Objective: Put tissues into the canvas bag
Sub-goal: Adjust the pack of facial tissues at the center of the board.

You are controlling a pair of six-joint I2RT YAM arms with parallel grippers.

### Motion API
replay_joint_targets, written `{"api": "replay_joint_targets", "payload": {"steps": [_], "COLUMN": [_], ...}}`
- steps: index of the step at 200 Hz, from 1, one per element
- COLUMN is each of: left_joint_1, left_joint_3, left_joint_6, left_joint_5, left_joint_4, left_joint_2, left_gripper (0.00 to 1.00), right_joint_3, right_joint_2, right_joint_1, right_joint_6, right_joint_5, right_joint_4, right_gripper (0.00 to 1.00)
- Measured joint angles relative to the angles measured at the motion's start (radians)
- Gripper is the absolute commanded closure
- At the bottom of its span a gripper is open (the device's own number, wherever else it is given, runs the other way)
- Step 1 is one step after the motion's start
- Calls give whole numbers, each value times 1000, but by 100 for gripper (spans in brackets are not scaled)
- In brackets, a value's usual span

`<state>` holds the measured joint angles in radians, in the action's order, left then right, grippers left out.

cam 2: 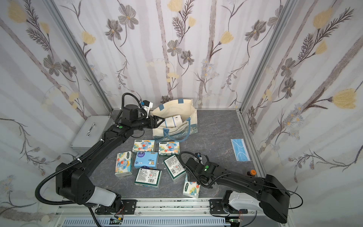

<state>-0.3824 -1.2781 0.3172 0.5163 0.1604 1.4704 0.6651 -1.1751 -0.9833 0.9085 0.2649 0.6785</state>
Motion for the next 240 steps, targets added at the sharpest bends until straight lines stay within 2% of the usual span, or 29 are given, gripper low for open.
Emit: {"api": "replay_joint_targets", "payload": {"steps": [95,134,160,186,216,240], "left_joint_1": [-10,-11,-11,-11,-11,-11], "left_joint_3": [0,0,-1,2,27,34], "left_joint_6": [-10,-10,-4,31,76,83], "left_joint_5": [-9,-3,7,42,74,81], "left_joint_4": [10,12,14,-9,-54,-65], "left_joint_2": [-13,-13,-19,-26,-37,-37], "left_gripper": [39,38,38,38,38,38], "right_joint_3": [8,-11,-13,45,72,79], "right_joint_2": [-37,58,151,164,96,-3], "right_joint_1": [366,389,312,134,-102,-208], "right_joint_6": [-121,-184,-250,-320,-366,-367], "right_joint_5": [-50,-123,-165,-217,-350,-470], "right_joint_4": [-99,-119,-116,-126,-195,-249], "right_gripper": [12,16,17,19,18,17]}}
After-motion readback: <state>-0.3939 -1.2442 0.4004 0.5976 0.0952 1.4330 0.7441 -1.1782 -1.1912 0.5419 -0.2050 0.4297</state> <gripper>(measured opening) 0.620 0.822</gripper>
